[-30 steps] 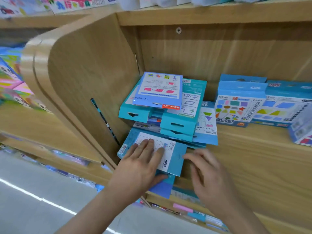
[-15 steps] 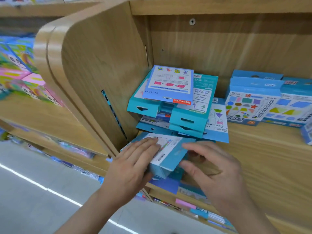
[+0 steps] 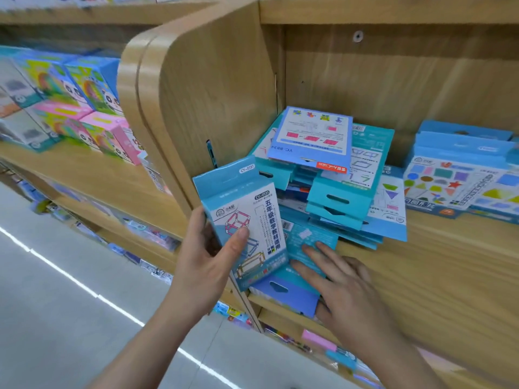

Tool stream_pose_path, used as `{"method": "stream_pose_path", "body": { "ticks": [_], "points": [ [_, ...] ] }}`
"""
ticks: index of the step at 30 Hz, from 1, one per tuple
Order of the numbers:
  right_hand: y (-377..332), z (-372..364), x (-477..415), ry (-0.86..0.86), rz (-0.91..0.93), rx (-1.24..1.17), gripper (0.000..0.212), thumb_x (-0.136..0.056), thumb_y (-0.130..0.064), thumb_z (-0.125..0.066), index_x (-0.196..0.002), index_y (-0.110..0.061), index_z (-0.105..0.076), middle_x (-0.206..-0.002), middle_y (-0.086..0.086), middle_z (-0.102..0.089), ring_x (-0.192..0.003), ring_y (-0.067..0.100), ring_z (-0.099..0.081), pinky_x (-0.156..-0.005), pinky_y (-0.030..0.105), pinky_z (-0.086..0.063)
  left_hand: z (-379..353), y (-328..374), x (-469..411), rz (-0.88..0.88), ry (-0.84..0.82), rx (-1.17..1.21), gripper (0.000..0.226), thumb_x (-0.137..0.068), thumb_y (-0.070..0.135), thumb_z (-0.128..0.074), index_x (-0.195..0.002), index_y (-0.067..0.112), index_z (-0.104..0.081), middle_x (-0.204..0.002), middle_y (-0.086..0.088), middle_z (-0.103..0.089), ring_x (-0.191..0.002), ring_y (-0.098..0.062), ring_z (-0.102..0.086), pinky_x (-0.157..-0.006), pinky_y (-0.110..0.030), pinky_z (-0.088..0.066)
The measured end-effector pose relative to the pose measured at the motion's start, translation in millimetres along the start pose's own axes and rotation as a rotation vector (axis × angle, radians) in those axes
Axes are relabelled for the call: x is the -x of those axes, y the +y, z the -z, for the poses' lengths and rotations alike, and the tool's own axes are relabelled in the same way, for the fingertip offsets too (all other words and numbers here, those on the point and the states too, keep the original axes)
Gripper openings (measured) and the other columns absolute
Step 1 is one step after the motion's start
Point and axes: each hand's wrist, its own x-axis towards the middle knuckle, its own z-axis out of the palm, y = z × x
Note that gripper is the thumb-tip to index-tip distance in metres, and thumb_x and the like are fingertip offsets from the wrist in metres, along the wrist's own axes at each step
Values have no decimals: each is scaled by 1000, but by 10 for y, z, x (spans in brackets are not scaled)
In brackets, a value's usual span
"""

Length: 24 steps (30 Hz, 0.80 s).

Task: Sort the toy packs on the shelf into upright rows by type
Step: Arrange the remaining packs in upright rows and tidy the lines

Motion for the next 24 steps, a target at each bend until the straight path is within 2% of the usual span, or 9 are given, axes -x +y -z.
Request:
{"method": "stream_pose_path", "body": {
  "ticks": [3, 5, 7, 10, 12, 15, 18, 20, 24],
  "points": [
    [12, -29, 18, 89, 27, -12, 60, -65, -16, -39, -119, -29, -61, -130, -5, -60, -127, 17, -40, -85, 36, -46, 10, 12, 13, -39, -4, -51, 36, -79, 19, -60, -113, 19, -47, -106, 7, -69, -103, -14, -66, -71, -27, -58],
    [39, 3, 32, 83, 31, -85, 62, -66, -12, -37, -121, -27, -61, -130, -7, -60, -128, 17, -41, -82, 39, -53, 30, 11, 14, -67, 3, -77, 36, -81, 22, -62, -114, 22, -48, -109, 6, -67, -106, -14, -65, -73, -29, -58],
    [91, 49, 79, 82, 39, -208, 65, -67, -6, -40, -124, -30, -59, -133, -12, -57, -131, 13, -40, -92, 38, -50, 58, 29, -6, -104, 16, -88, 37, -83, 36, -66, -114, 25, -49, -111, 5, -67, -106, -15, -64, -74, -29, -58],
    [164, 228, 180, 89, -2, -450, 54, -79, -19, -48, -128, -40, -53, -133, -27, -52, -132, -1, -39, -107, 22, -35, 58, 114, -51, -157, 23, -108, 48, -74, 57, -67, -112, 31, -51, -110, 6, -67, -104, -14, -65, -72, -25, -58],
    [145, 455, 215, 110, -85, -608, 38, -85, -32, -54, -121, -45, -57, -120, -32, -59, -119, -8, -50, -100, 14, -38, 42, 169, -80, -182, 34, -101, 51, -72, 60, -66, -110, 29, -51, -107, 8, -68, -100, -11, -66, -70, -22, -57],
    [128, 792, 207, 177, -346, -975, 15, -82, -52, -60, -94, -49, -70, -83, -22, -71, -75, -5, -63, -68, 13, -49, 1, 216, -111, -200, 51, -87, 57, -70, 63, -66, -108, 25, -49, -104, 11, -69, -96, -10, -68, -67, -21, -57],
    [276, 904, 219, 326, -578, -1324, 17, -69, -36, -70, -84, -30, -77, -84, -2, -75, -71, 8, -68, -62, 17, -52, -49, 232, -115, -219, 71, -117, 64, -68, 67, -65, -111, 24, -46, -101, 13, -69, -91, -8, -68, -63, -20, -57],
    [410, 941, 259, 404, -714, -1470, 16, -67, -20, -66, -77, -20, -78, -82, 6, -75, -66, 13, -70, -57, 22, -55, -106, 231, -109, -247, 79, -142, 53, -72, 65, -63, -108, 31, -46, -99, 16, -69, -88, -5, -68, -63, -19, -56],
    [679, 1094, 431, 478, -810, -1530, 27, -54, -20, -71, -79, -12, -77, -79, 8, -75, -58, 17, -69, -55, 29, -56, -241, 181, -93, -268, 59, -140, 21, -82, 29, -56, -101, 30, -46, -89, 22, -69, -80, 1, -66, -59, -13, -53]
  ]
}}
